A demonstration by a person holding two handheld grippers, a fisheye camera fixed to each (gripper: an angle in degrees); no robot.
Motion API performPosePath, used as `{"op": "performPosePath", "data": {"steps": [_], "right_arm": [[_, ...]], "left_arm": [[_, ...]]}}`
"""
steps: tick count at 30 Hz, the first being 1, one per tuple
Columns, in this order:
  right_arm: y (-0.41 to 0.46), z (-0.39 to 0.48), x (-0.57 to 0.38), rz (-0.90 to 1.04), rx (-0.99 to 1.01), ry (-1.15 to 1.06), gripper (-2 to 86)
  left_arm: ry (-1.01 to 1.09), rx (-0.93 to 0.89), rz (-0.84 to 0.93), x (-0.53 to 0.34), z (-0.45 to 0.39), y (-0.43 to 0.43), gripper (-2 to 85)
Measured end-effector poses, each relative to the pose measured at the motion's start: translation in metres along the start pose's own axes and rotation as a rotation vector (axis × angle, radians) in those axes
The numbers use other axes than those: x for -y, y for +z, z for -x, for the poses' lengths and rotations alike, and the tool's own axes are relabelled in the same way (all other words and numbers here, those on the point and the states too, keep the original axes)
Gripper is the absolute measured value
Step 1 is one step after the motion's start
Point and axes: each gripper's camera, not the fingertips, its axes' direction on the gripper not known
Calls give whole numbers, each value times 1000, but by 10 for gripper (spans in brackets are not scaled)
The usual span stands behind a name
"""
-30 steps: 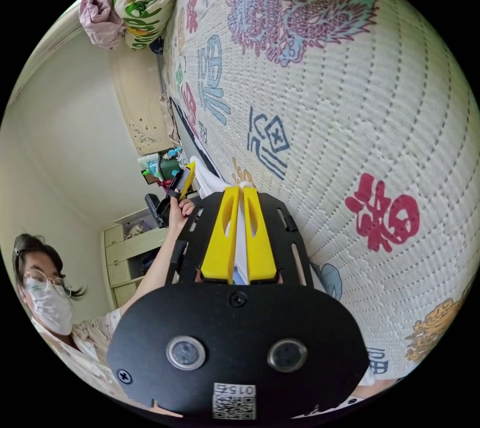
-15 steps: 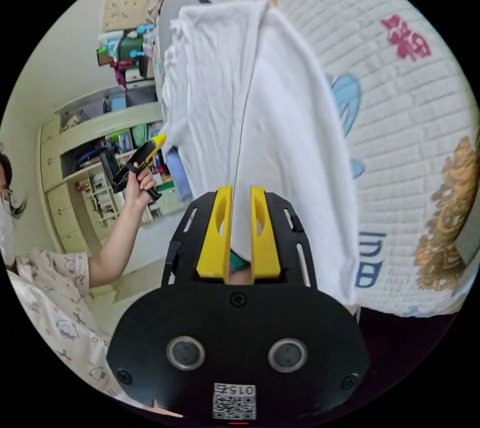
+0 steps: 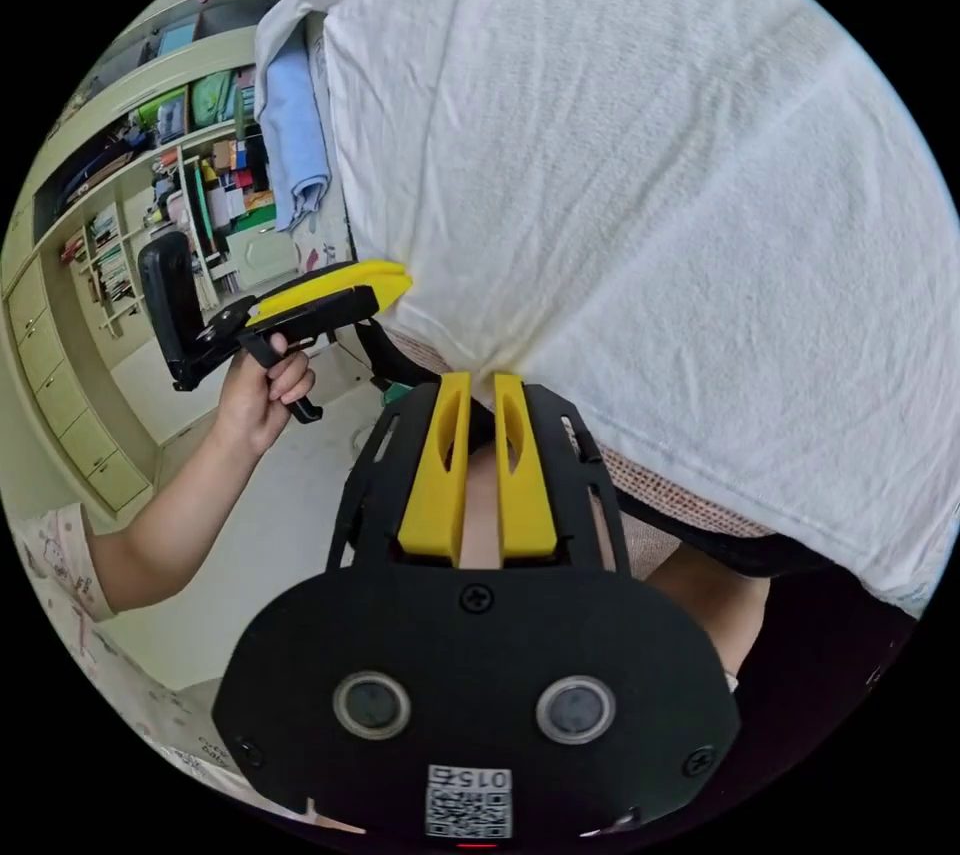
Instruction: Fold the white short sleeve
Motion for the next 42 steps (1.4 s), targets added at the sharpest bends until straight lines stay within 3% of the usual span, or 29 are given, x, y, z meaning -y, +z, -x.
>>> {"op": "performPosePath", "data": {"steps": [9, 12, 16, 22, 29, 37, 42], "right_arm": [[103, -63, 54, -9, -294, -37, 8], [137, -83, 76, 21, -369, -48, 15], [170, -131, 106, 129, -343, 9, 49], [163, -157, 152, 67, -382, -87, 60], [196, -62, 336, -88, -372, -497, 67], [323, 73, 537, -140, -368, -773, 81], [419, 99, 615, -106, -480, -784, 85]], "left_arm": [[45, -10, 7, -8, -95, -99, -3], [-29, -105, -5, -9, -108, -140, 0], [-220, -304, -234, -19, -78, -249, 21], [-536, -375, -748, -41, 22, -446, 85], [-783, -343, -1096, -32, 126, -592, 113], [-976, -518, -1089, 6, 213, -608, 132], [-974, -468, -1093, 5, 210, -599, 78]]}}
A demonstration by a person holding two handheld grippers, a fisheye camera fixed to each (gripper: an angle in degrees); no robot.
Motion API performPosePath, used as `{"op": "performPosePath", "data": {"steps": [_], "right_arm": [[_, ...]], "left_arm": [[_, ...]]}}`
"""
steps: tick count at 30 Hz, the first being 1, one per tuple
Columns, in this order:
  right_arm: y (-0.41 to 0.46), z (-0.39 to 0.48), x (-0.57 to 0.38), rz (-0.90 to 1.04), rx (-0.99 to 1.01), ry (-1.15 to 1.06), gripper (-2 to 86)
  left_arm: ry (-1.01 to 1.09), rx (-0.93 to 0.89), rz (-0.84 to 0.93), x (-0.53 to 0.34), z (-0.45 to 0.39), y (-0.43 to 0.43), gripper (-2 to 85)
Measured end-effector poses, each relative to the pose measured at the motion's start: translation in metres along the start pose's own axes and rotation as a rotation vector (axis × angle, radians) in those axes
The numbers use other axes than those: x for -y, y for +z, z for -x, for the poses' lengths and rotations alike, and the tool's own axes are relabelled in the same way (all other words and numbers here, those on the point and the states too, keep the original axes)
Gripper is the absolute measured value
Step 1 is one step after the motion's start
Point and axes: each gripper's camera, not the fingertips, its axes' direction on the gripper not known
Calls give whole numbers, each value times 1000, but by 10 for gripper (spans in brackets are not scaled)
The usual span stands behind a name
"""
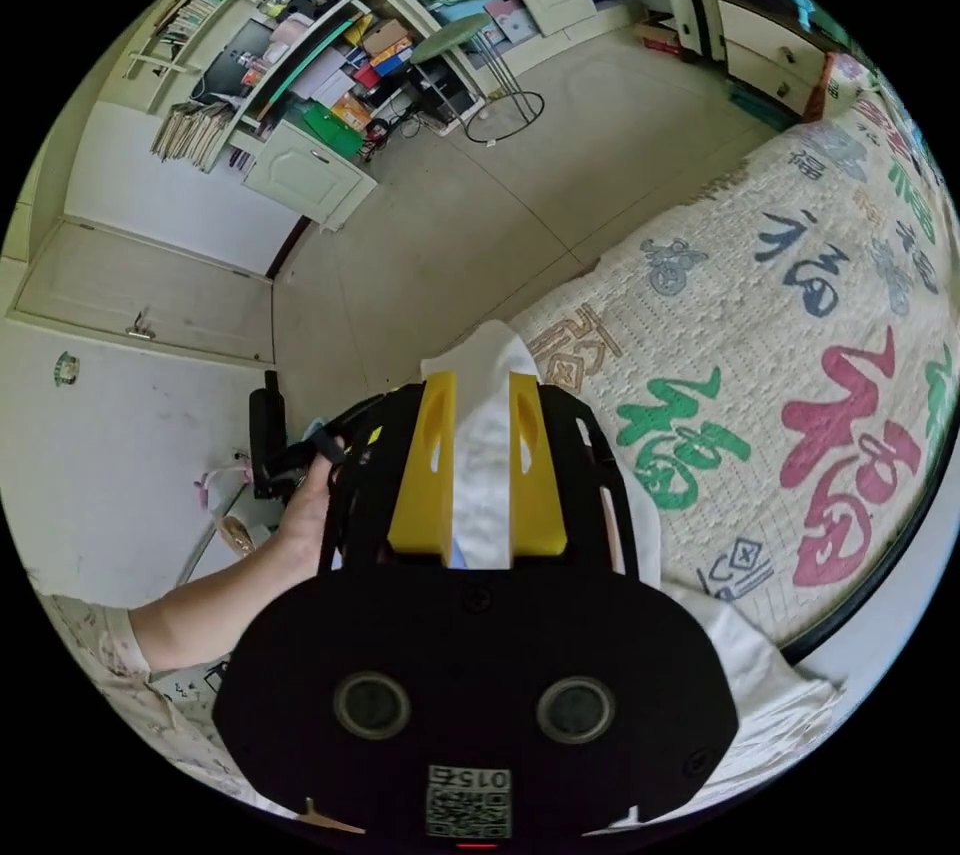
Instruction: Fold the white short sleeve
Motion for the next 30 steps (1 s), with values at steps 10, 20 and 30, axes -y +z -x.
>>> {"op": "performPosePath", "data": {"steps": [10, 20, 30], "right_arm": [[177, 44, 57, 249, -330, -183, 93], [55, 82, 13, -15, -44, -259, -4], [-208, 118, -222, -346, 10, -208, -2]], "left_arm": [[0, -166, -31, -53, 81, -9, 0], [414, -122, -132, -146, 71, -69, -6], [905, -314, 80, -391, 74, -102, 31]]}}
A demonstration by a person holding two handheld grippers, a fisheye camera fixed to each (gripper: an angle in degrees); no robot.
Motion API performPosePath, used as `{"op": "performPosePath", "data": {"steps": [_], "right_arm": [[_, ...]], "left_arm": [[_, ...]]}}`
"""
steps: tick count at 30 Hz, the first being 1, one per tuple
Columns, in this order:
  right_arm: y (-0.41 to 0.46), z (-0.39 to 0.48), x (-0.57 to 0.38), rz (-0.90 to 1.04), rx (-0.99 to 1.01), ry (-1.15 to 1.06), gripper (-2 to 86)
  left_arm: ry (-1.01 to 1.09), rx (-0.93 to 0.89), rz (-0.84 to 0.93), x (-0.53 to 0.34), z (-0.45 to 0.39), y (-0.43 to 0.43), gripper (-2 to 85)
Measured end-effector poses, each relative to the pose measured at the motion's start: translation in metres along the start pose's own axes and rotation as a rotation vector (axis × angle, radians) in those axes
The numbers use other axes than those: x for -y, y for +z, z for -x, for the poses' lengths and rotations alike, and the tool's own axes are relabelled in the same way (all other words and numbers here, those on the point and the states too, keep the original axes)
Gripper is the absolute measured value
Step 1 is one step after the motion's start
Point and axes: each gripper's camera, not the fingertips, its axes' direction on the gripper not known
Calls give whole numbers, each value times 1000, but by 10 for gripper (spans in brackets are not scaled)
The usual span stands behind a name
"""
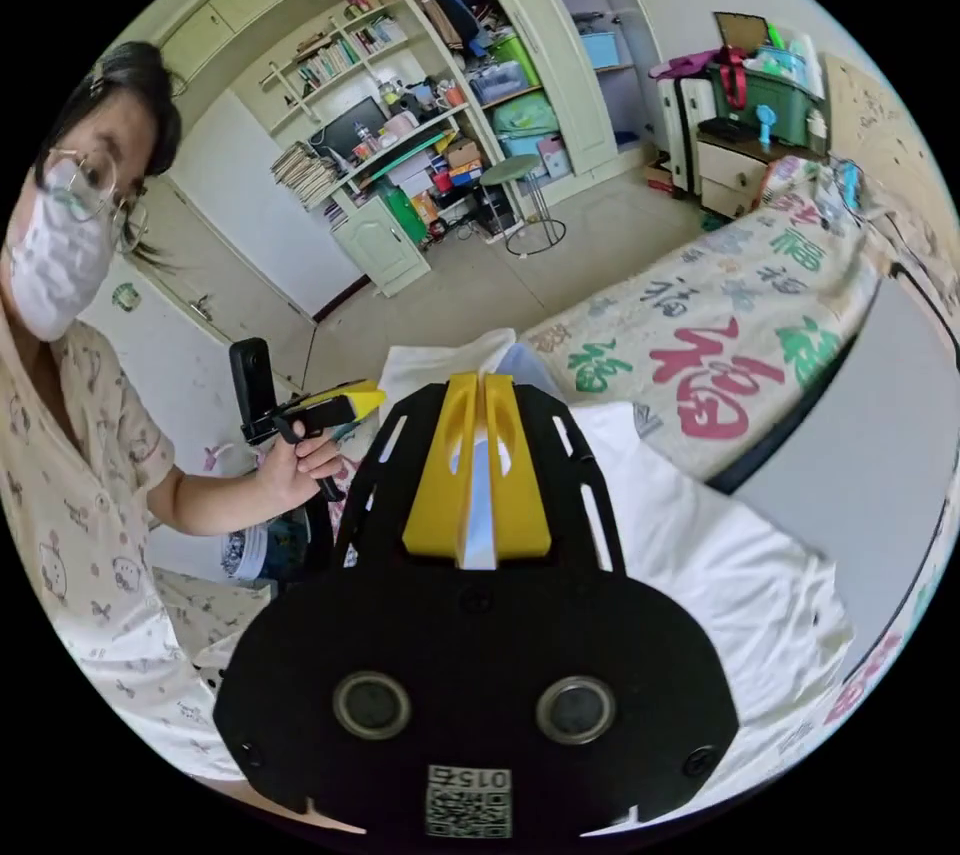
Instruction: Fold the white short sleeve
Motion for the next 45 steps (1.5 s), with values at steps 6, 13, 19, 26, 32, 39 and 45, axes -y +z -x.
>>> {"op": "performPosePath", "data": {"steps": [6, 13, 19, 26, 32, 39, 45], "right_arm": [[-129, 41, -90, -96, 18, 254, 1], [-232, 75, -128, -204, 96, 344, 4], [-316, 87, -152, -186, 79, 458, 30], [-420, 93, -269, -221, 246, 1060, 114], [-431, 126, -294, -311, 495, 1346, 183], [-454, 152, -263, -330, 628, 1415, 139], [-490, 201, -217, -249, 601, 1316, 14]], "left_arm": [[-137, -113, 131, -150, -25, 51, 160], [-444, -276, 266, -331, 28, 116, 181], [-288, -386, 277, -444, 27, 128, 3], [411, -56, 674, -613, -57, 183, -3], [688, 6, 825, -733, -51, 210, -3], [1010, 21, 926, -801, -29, 216, 0], [806, 7, 965, -756, 27, 221, 20]]}}
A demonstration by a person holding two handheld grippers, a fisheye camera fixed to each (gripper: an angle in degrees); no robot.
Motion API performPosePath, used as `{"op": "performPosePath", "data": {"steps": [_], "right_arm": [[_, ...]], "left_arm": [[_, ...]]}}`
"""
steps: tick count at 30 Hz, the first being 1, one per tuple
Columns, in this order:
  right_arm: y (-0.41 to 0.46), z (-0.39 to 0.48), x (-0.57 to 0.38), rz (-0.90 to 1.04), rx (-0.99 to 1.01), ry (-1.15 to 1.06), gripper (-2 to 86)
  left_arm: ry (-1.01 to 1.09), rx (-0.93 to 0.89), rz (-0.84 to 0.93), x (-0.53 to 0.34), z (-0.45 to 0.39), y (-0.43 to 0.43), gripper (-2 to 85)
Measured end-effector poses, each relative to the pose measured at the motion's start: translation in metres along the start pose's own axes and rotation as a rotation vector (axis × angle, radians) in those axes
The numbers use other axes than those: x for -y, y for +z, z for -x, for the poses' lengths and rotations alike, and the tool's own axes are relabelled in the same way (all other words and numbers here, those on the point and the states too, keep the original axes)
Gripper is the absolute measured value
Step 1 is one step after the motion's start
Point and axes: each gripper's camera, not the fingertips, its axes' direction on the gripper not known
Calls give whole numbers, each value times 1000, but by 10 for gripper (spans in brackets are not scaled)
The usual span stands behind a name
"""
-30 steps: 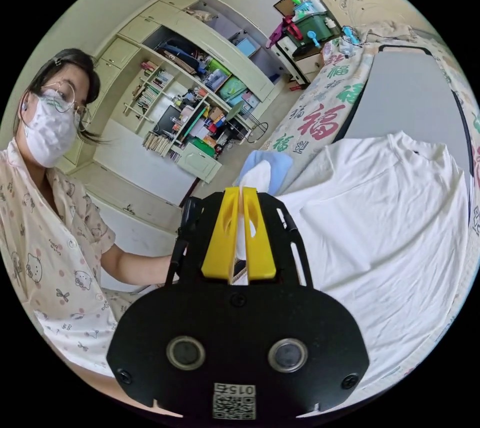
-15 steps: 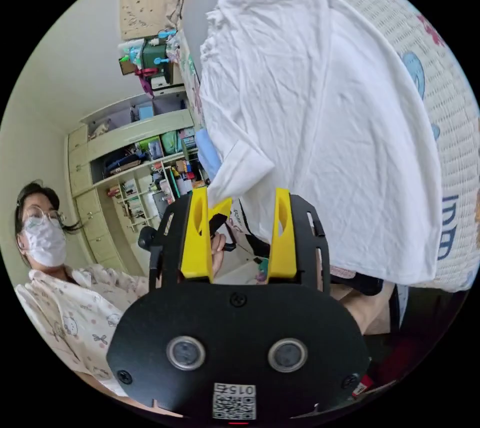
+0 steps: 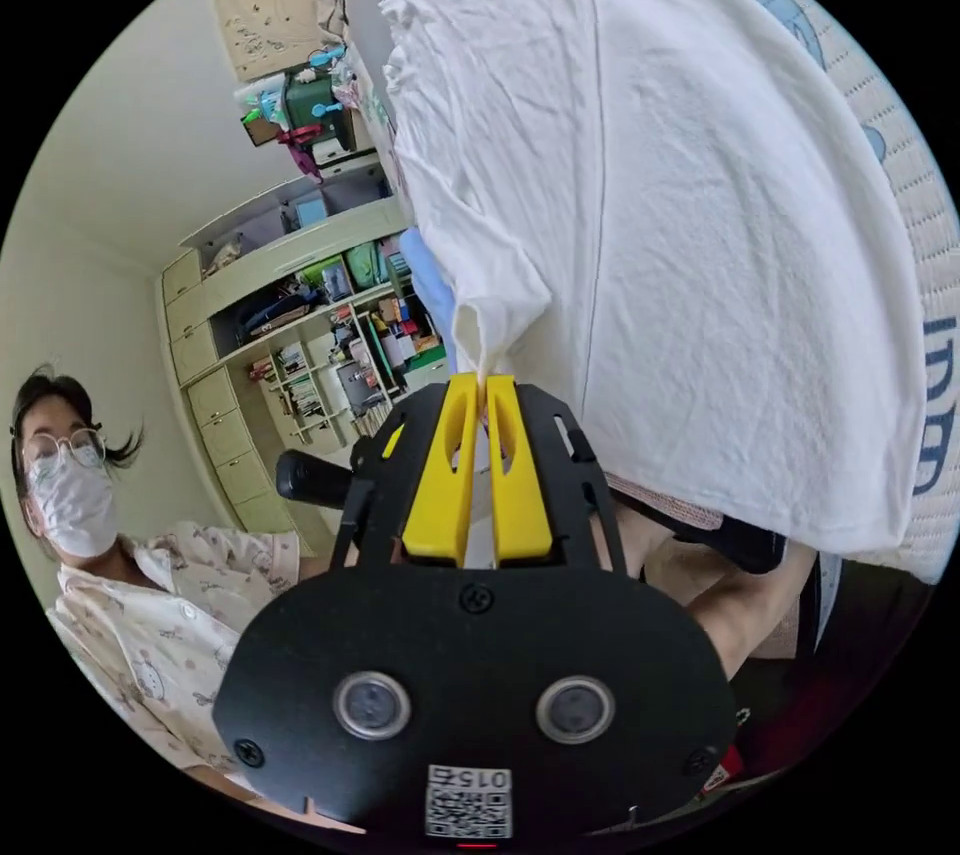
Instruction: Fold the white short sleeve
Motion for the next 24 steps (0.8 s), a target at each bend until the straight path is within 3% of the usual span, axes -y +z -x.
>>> {"op": "performPosePath", "data": {"steps": [8, 16, 24], "right_arm": [[-29, 82, -113, -232, -158, -97, 2], [-19, 90, -168, -278, -324, 2, 2], [10, 117, -187, -312, -326, 70, 3]], "left_arm": [[-481, -229, -95, -21, 132, -46, 1], [-868, -330, -199, -36, 274, -108, 24], [-1147, -231, -443, -23, 470, -191, 86]]}}
